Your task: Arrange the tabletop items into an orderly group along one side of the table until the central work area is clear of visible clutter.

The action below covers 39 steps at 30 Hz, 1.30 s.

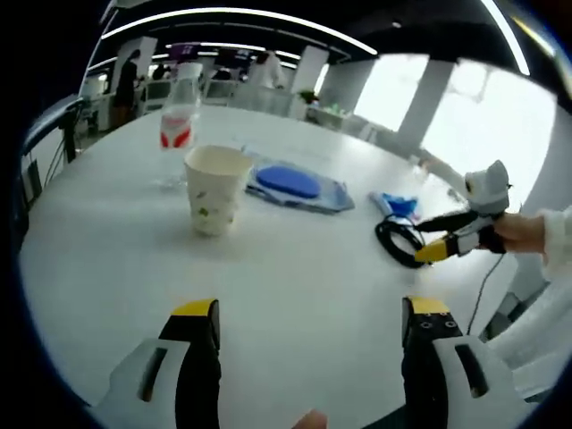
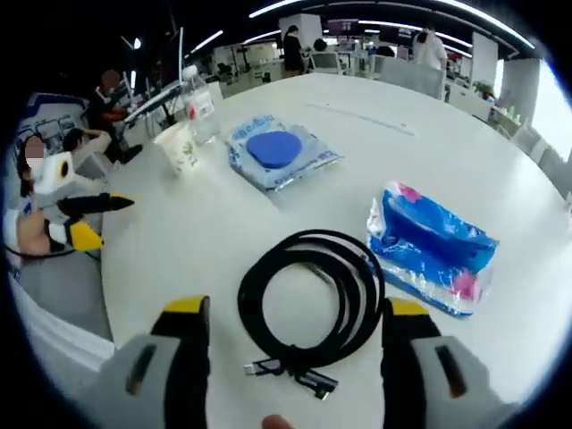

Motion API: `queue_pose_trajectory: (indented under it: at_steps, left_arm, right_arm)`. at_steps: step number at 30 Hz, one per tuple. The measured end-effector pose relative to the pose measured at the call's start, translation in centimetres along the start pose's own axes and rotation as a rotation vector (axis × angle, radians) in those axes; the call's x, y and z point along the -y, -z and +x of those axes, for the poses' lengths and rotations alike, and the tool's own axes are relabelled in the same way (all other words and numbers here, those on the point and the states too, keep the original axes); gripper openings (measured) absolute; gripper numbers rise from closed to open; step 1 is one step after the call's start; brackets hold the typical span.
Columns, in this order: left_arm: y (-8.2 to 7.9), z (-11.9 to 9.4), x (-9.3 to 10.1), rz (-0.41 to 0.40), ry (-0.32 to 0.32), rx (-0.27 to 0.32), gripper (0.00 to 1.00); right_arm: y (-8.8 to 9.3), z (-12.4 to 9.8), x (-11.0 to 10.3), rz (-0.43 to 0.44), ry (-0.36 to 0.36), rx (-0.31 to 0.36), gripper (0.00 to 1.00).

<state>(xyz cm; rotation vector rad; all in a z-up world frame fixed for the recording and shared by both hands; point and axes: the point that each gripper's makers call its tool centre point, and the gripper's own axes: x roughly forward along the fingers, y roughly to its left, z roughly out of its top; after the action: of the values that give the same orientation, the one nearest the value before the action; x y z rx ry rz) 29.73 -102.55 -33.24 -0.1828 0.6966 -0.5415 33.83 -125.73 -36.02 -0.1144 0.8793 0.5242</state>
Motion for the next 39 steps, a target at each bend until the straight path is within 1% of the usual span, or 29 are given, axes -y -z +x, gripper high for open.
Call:
queue_pose_trajectory:
  at_steps: [4,5,8,9,13,15,18,20,21,24,32,35,36,37,39]
  left_arm:
    - [0.5,0.1,-0.2,-0.004,-0.003,-0.023,0.79]
    - [0.5,0.1,-0.2,-0.004,-0.005,-0.025,0.79]
    - [0.4,0.1,-0.4,-0.014,-0.010,-0.021,0.79]
    - [0.4,0.1,-0.5,-0.017,-0.010,-0.021,0.79]
    - [0.8,0.3,-0.6,-0.022,-0.011,-0.041,0.78]
    - [1.0,0.3,-0.7,-0.021,-0.016,-0.048,0.77]
    - [0.8,0.3,-0.8,-0.029,-0.018,-0.038,0.77]
    - [0.7,0.2,-0.9,-0.036,-0.021,-0.033,0.77]
    - [0.8,0.2,-1.0,-0.038,-0.023,-0.034,0.77]
    - [0.9,0.2,-1.2,-0.047,-0.031,-0.034,0.77]
    - [0.8,0.1,-1.2,-0.061,-0.035,-0.028,0.77]
    - [0.8,0.1,-1.3,-0.066,-0.037,-0.027,0.77]
    - [0.8,0.1,-1.4,-0.068,-0.037,-0.026,0.77]
    - [0.7,0.1,-1.4,-0.069,-0.038,-0.024,0.77]
    - [0.7,0.1,-1.4,-0.072,-0.038,-0.023,0.77]
  right_arm:
    - [0.4,0.7,0.6,0.006,0.014,-0.032,0.75]
    - [0.5,0.8,0.8,0.027,0.021,-0.035,0.75]
    - [0.9,0.9,1.0,0.023,0.032,-0.048,0.72]
    - [0.9,0.8,1.2,0.002,0.047,-0.045,0.70]
    - [0.7,0.9,1.2,0.006,0.041,-0.023,0.69]
    - [0.9,0.8,1.1,-0.030,0.047,-0.013,0.69]
    - [1.3,1.0,1.0,-0.093,0.074,-0.008,0.69]
    - [1.4,1.1,1.0,-0.111,0.082,-0.006,0.67]
    - [1.2,1.1,0.9,-0.084,0.084,0.006,0.66]
    - [1.3,1.0,0.7,-0.082,0.086,0.017,0.62]
    - [1.7,0.5,0.6,-0.037,0.096,0.031,0.56]
    - [1.9,0.1,0.6,-0.016,0.092,0.036,0.53]
    - [2.0,-0.3,0.5,0.013,0.086,0.050,0.50]
    - [2.3,-0.4,0.5,0.014,0.092,0.041,0.50]
    - [2.7,-0.8,0.5,0.006,0.093,0.047,0.50]
